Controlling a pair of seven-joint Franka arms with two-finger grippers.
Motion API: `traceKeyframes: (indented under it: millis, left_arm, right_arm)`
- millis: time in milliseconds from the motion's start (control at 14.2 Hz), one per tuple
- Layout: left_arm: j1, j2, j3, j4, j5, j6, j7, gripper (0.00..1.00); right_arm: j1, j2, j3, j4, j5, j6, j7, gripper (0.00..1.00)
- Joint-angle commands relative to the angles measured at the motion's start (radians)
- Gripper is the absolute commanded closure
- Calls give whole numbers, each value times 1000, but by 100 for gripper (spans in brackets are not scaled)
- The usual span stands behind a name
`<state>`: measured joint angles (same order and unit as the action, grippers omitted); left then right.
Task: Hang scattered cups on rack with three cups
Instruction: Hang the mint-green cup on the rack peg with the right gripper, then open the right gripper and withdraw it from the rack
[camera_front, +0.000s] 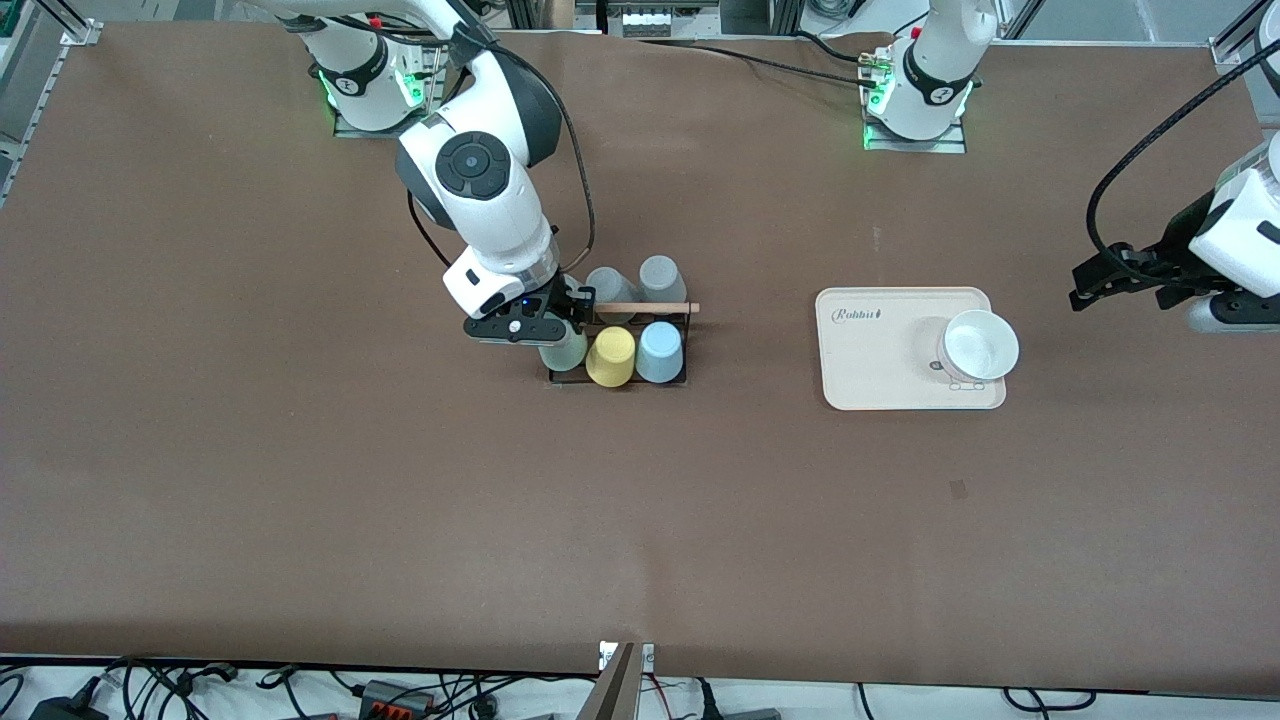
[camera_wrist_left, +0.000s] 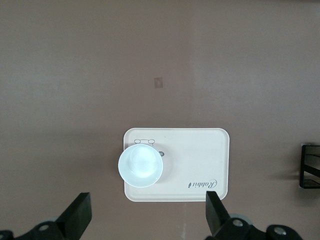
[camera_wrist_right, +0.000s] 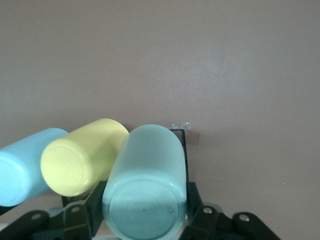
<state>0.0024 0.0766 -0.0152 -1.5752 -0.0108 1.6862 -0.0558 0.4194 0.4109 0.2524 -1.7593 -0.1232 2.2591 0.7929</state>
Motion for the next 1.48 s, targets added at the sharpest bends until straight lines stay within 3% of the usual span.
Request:
traceKeyframes:
  millis: [0, 565, 636, 777, 1130, 1413]
  left_arm:
    - [7, -11, -6, 8, -12, -6, -1, 0]
    - [7, -8, -12, 1, -5, -39, 10, 0]
    - [7, -8, -12, 0, -1, -37, 10, 0]
    - [7, -6, -12, -3, 5, -8, 13, 0]
    - [5, -11, -14, -6, 6, 6, 14, 0]
    - [5, -14, -14, -11, 5, -31, 13, 0]
  right_arm:
    - [18, 41, -7, 23, -45, 5, 28, 66]
    - [19, 78, -12, 20, -59, 39, 28, 62]
    - [18, 80, -12, 20, -59, 39, 28, 53]
    - [18, 80, -12, 20, -59, 37, 28, 0]
    - [4, 33, -22, 29, -44, 10, -1, 0]
    - [-22, -30, -21, 156, -38, -223, -15, 0]
